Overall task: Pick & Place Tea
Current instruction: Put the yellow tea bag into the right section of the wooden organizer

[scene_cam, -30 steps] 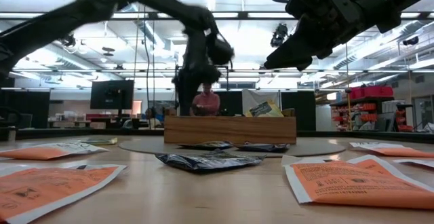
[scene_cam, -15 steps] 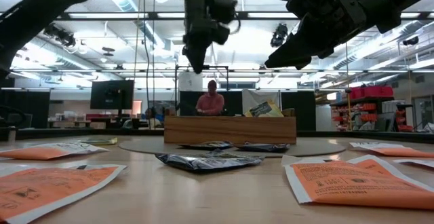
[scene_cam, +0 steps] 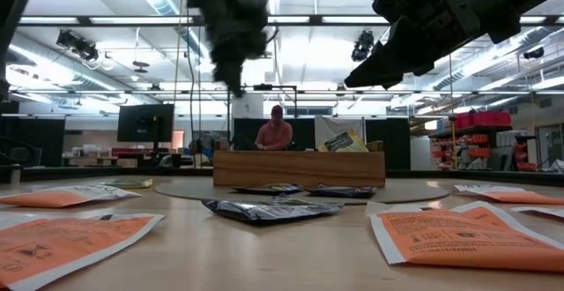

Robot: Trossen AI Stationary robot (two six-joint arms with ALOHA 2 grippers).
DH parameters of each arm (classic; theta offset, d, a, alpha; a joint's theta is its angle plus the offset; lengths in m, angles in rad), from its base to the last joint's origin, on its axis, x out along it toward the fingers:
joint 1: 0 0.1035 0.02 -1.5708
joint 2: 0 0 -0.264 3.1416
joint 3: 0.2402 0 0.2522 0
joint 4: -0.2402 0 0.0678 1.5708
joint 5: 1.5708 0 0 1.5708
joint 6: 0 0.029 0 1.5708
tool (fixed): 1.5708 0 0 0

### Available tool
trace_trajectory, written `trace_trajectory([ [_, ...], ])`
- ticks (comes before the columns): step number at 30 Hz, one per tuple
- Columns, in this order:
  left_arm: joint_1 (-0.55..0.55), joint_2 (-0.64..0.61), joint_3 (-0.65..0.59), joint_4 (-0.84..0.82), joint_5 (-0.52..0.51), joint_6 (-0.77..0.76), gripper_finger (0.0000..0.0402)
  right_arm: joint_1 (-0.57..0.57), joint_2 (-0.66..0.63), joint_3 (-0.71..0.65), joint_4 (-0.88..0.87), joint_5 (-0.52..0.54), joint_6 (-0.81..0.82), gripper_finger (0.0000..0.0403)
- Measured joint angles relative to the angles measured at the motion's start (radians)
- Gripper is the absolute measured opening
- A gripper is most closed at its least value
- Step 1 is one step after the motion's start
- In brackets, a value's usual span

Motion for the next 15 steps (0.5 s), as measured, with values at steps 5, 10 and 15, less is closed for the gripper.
trace_trajectory([
  [5,0.022,-0.030,-0.216,0.020,-0.063,-0.002,0.0087,0.000,0.000,0.000,0.015,0.001,-0.024,0.0126],
  [10,0.039,-0.031,-0.366,0.028,-0.067,-0.002,0.0087,0.000,0.000,0.000,0.030,0.001,-0.026,0.0126],
  [15,0.035,-0.049,-0.495,0.119,-0.054,-0.008,0.0087,0.000,0.000,0.000,0.030,0.001,-0.027,0.0126],
])
